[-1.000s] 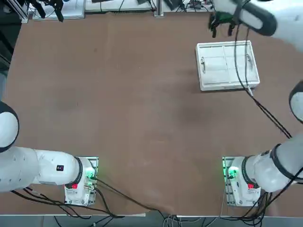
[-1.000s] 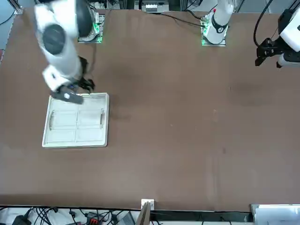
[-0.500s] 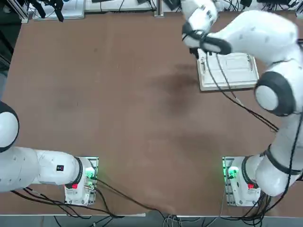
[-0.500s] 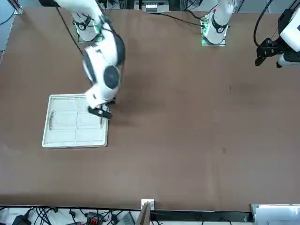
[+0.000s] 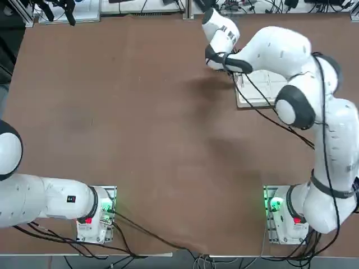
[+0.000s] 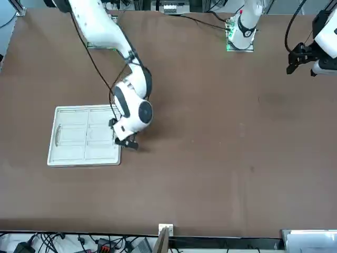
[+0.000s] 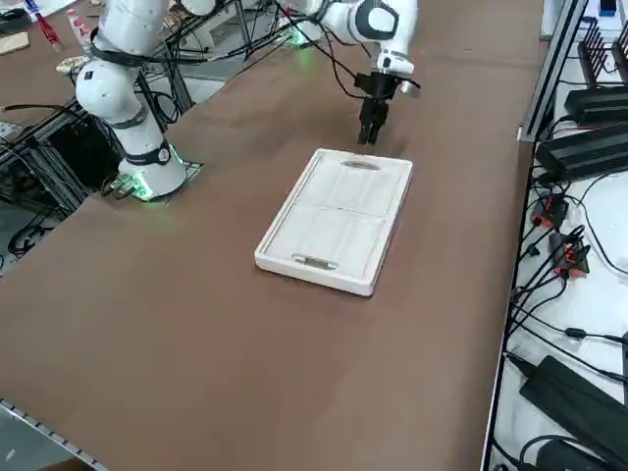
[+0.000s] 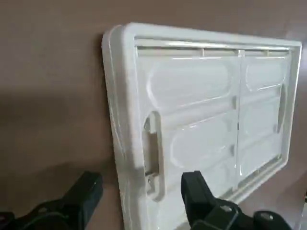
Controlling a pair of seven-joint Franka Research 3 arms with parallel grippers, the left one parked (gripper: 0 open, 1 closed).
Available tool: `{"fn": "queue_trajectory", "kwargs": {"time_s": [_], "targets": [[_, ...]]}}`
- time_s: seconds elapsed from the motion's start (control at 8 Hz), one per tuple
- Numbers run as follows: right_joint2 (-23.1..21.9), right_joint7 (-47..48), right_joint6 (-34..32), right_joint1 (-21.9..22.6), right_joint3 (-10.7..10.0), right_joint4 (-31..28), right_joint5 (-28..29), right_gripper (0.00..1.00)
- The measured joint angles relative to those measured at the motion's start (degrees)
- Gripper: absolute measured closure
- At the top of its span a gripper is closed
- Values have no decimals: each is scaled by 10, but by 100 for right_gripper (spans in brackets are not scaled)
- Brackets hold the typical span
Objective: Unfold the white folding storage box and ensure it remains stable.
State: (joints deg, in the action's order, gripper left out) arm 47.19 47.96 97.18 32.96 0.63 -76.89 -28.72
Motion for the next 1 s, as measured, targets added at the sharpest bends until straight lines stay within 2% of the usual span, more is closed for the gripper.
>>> {"fn": "queue_trajectory", "kwargs": {"time_s": [0.25, 0.5, 0.62, 1.0], "targets": [[29, 8, 0, 2, -1, 14, -16, 4], [34, 8, -5, 3, -1, 16, -23, 6], [34, 8, -11, 5, -1, 16, -31, 13], [40, 8, -21, 11, -1, 16, -39, 20]]}}
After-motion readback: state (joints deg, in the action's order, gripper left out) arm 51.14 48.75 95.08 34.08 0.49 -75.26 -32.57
